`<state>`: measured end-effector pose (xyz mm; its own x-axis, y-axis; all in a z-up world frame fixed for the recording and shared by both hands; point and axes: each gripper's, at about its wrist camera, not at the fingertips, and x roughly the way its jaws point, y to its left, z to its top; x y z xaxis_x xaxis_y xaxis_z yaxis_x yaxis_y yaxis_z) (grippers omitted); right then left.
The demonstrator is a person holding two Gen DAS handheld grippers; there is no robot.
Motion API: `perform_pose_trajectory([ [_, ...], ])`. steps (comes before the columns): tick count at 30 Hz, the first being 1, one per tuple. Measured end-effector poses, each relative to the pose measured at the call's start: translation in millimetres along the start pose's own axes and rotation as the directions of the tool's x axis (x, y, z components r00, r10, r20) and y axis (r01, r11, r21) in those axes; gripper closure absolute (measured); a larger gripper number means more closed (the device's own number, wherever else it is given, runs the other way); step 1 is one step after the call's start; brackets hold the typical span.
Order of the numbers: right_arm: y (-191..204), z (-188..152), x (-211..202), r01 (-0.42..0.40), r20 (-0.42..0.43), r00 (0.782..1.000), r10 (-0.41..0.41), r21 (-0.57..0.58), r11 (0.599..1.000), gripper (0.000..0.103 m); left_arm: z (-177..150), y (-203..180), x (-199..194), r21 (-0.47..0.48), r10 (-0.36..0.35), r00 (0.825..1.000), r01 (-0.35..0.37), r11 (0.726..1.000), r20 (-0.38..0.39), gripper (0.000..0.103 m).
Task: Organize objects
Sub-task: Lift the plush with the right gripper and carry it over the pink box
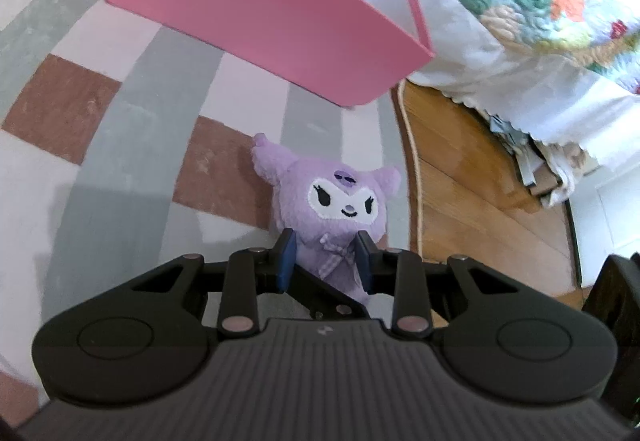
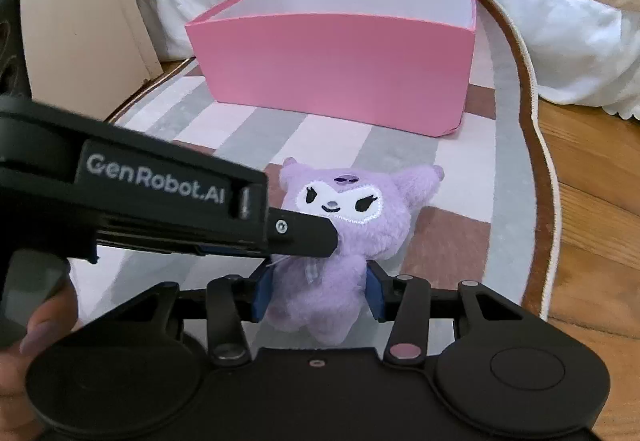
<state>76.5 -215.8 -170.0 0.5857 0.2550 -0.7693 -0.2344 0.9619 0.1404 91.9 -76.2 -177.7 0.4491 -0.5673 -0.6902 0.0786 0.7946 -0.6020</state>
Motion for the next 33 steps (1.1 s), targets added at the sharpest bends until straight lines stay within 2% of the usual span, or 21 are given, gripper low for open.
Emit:
perform_pose_trajectory([
  [3, 5, 2, -17, 0.000, 0.001, 1.000, 0.000, -0.012, 1.000, 0.051, 1, -7, -16, 0.010, -0.014, 1.000, 0.014, 1.000, -0.011, 0.073],
  [7, 6, 9, -39, -0.032, -0.005, 0.999, 0.032, -0.001, 0.999, 0.052, 7, -22, -38, 0.046, 0.005, 0.999, -0.004, 0.999, -0.031, 0.073],
  [13, 21, 21, -68, -0.068, 0.026, 0.997, 0.068, -0.018, 0.998, 0.052, 10, -34, -74, 0.090, 0.022, 1.000, -0.022, 0.996, 0.004, 0.073],
  [33, 50, 43, -102, -0.066, 0.090, 0.993, 0.076, -0.105, 0.992, 0.052, 25, -54, -116, 0.111, 0.044, 0.998, -0.048, 0.993, 0.038, 0.073],
])
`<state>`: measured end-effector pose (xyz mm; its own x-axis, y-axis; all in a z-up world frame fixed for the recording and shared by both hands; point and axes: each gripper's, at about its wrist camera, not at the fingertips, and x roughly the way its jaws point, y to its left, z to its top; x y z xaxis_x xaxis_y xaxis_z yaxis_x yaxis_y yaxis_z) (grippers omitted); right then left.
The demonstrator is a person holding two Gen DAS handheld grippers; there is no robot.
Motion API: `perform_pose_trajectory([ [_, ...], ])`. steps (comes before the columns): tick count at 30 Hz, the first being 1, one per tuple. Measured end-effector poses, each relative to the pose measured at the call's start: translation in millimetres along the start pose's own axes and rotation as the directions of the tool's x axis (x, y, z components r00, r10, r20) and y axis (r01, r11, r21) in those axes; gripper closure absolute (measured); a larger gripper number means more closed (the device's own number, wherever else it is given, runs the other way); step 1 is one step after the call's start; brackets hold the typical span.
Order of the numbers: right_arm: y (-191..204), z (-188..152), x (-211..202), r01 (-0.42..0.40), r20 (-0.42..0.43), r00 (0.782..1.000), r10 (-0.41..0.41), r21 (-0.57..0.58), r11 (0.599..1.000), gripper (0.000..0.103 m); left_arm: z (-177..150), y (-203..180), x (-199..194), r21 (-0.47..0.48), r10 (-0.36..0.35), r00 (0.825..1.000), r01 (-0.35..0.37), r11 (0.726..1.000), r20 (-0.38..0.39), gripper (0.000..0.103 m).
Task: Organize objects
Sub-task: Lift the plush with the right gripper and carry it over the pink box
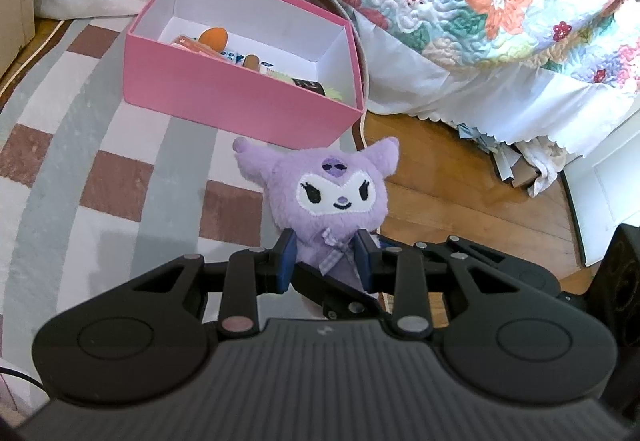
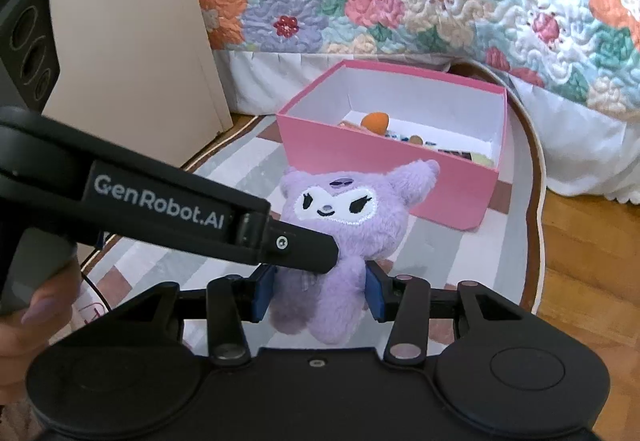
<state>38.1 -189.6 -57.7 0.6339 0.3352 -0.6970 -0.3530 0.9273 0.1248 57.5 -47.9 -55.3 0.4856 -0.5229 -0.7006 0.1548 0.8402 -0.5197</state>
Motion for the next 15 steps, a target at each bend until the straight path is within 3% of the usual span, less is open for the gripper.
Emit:
perform_pose_trajectory([
  [8, 9, 17, -11, 0.015, 0.019, 1.000, -0.014, -0.048, 0.999, 0.052, 19, -7, -14, 0.007, -0.001, 1.000, 0.001, 1.000, 0.011, 0.073],
  [15, 5, 48, -18, -0.002, 0.079, 0.997, 0.005, -0.029, 1.000, 0.056, 59, -1, -29, 0.005, -0.039, 0.999, 0.039, 0.999, 0.032, 0.073],
])
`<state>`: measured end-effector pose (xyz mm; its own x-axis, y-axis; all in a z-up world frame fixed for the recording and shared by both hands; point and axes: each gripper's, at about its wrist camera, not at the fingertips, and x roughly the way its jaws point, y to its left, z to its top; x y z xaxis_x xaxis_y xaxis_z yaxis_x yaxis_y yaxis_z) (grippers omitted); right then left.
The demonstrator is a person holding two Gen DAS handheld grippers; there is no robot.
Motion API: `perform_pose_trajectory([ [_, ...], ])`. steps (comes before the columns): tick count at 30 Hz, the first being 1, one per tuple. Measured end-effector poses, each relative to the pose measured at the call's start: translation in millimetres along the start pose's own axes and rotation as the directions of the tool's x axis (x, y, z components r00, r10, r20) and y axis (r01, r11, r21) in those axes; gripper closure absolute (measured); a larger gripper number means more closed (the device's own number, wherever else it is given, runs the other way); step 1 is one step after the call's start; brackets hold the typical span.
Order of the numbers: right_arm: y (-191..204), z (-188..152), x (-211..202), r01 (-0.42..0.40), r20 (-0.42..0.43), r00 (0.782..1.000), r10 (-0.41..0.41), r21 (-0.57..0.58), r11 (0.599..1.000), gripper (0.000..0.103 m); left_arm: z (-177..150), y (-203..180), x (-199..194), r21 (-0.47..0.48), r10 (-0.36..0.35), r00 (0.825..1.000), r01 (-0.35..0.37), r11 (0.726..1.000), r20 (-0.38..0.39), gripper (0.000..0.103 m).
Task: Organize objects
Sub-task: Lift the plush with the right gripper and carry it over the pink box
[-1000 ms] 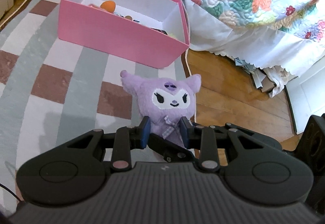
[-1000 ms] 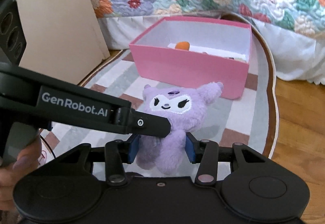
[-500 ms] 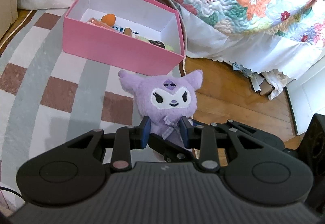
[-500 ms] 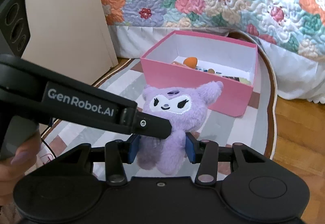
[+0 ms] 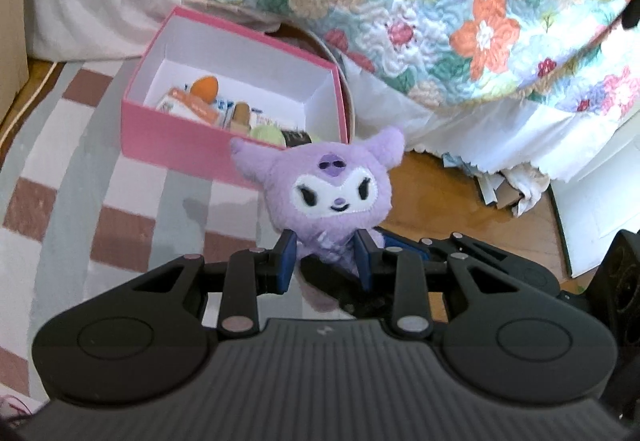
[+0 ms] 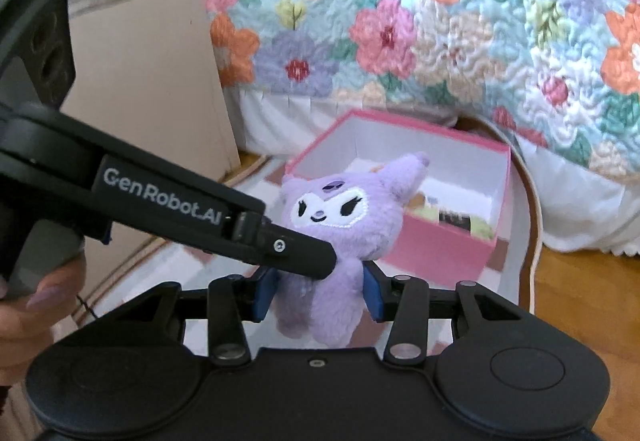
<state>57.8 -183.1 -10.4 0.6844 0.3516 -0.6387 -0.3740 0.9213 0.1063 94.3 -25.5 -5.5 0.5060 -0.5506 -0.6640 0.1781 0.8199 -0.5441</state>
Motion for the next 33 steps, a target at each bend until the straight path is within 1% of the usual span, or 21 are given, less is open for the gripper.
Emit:
perform_pose_trajectory([
  [2, 0, 9, 1, -0.005, 0.020, 1.000, 0.005, -0.001, 1.000, 0.058, 12, 1, -1, 0.000, -0.009, 1.000, 0.009, 1.000, 0.008, 0.073],
  [3, -1, 14, 2, -0.006, 0.028, 1.000, 0.006, -0.004, 1.000, 0.058, 16, 2, -1, 0.001, -0.024, 1.000, 0.024, 1.000, 0.014, 0.076],
  [4, -1, 18, 4, -0.006, 0.033, 0.999, 0.007, -0.010, 1.000, 0.061, 22, 2, 1, 0.000, -0.026, 0.999, 0.026, 1.000, 0.021, 0.076],
  [6, -4, 28, 10, -0.002, 0.042, 0.999, 0.003, -0.022, 1.000, 0.062, 32, 5, 7, -0.011, -0.025, 0.999, 0.025, 1.000, 0.020, 0.076],
  [9, -8, 44, 21, 0.014, 0.034, 0.999, -0.012, -0.047, 0.999, 0.063, 49, 10, 18, -0.026, -0.034, 0.999, 0.035, 0.999, 0.027, 0.076],
  [15, -32, 82, 51, 0.035, 0.003, 0.999, -0.035, -0.061, 0.997, 0.063, 97, 18, 53, -0.059, -0.063, 0.998, 0.065, 0.996, 0.027, 0.076],
  [18, -53, 102, 71, 0.050, -0.023, 0.998, -0.051, -0.052, 0.997, 0.064, 124, 22, 76, -0.025, -0.072, 0.997, 0.072, 0.997, 0.002, 0.076],
  [22, -76, 121, 95, 0.049, -0.063, 0.997, -0.055, -0.094, 0.994, 0.065, 148, 31, 104, -0.042, -0.121, 0.993, 0.120, 0.992, -0.010, 0.076],
  [26, -98, 133, 118, 0.051, -0.103, 0.993, -0.063, -0.120, 0.992, 0.065, 160, 42, 135, -0.088, -0.140, 0.990, 0.139, 0.986, -0.004, 0.076],
  [30, -119, 130, 147, 0.041, -0.125, 0.991, -0.056, -0.120, 0.992, 0.065, 161, 62, 172, -0.149, -0.148, 0.989, 0.144, 0.978, -0.016, 0.076],
  [32, -132, 123, 167, 0.037, -0.146, 0.988, -0.051, -0.095, 0.995, 0.065, 162, 75, 196, -0.233, -0.153, 0.988, 0.141, 0.962, -0.035, 0.076],
  [33, -136, 119, 176, 0.040, -0.153, 0.987, -0.054, -0.089, 0.995, 0.065, 163, 81, 207, -0.258, -0.146, 0.988, 0.132, 0.957, -0.039, 0.076],
])
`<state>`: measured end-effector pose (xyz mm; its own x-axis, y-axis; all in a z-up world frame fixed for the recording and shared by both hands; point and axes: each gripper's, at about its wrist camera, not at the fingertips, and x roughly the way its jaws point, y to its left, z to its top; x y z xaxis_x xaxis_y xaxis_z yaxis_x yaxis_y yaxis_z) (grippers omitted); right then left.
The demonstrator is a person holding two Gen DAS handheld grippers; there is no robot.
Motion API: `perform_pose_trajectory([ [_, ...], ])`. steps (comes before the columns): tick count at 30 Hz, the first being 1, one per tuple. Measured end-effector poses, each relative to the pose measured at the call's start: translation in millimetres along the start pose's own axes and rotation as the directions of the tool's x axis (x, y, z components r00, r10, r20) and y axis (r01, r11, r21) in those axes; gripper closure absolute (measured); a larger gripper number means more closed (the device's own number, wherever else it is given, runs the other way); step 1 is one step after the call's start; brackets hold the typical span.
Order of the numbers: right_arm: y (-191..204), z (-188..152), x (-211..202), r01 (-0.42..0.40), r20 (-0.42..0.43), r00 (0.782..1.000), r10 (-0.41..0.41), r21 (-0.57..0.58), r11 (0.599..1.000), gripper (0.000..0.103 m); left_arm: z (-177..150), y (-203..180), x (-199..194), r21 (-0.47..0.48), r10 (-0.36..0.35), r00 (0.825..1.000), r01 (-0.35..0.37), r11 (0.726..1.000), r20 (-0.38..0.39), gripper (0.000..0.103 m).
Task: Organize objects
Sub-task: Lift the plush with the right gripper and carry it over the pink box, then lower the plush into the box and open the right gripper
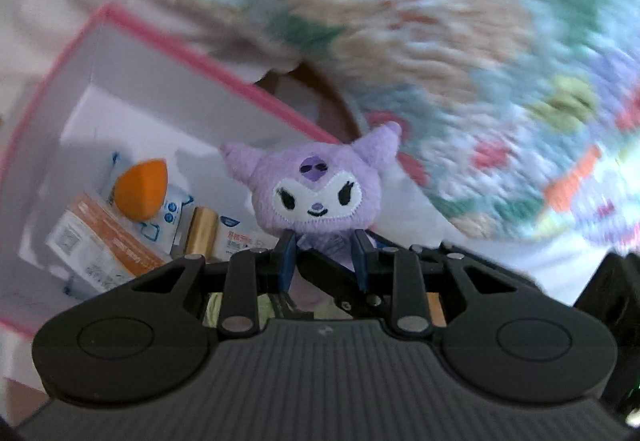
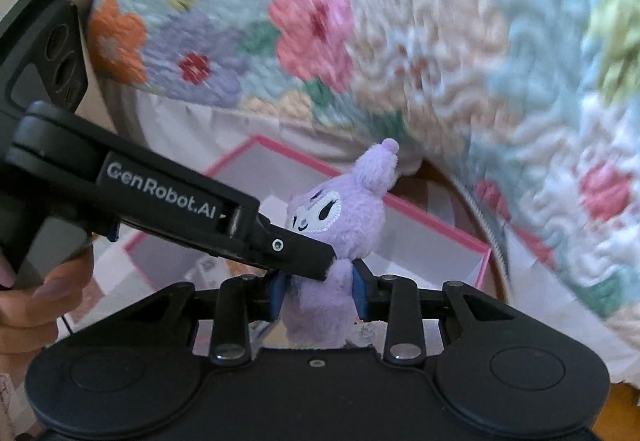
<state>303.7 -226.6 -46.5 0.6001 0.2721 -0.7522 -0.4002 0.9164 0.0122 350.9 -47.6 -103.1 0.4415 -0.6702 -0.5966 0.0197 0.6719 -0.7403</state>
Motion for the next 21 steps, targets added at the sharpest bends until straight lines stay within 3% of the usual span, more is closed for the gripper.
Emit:
perform_pose_trajectory([
  [5, -23, -8, 49, 0.020, -0.064, 0.998, -0.013, 0.106, 0.994, 0.065, 6, 16, 39, -0.041, 0.046, 0.999, -0.047, 0.998, -0.025, 0.076],
  [14, -42, -22, 86, 0.012, -0.126, 0.992, 0.002, 0.114, 0.993, 0.065, 8, 23, 68, -0.045, 0.099, 0.994, -0.101, 0.994, -0.046, 0.076],
  [17, -39, -23, 94, 0.059, -0.159, 0.986, -0.049, 0.062, 0.996, 0.064, 9, 23, 66, -0.026, 0.139, 0.988, -0.141, 0.990, -0.073, 0.076],
  [19, -36, -24, 97, 0.133, -0.187, 0.974, -0.129, 0.013, 0.991, 0.065, 11, 17, 56, 0.034, 0.166, 0.984, -0.164, 0.986, -0.062, 0.075],
  [21, -30, -24, 88, 0.146, -0.161, 0.976, -0.144, 0.002, 0.989, 0.060, 14, 12, 43, 0.075, 0.192, 0.981, -0.189, 0.979, -0.040, 0.075],
])
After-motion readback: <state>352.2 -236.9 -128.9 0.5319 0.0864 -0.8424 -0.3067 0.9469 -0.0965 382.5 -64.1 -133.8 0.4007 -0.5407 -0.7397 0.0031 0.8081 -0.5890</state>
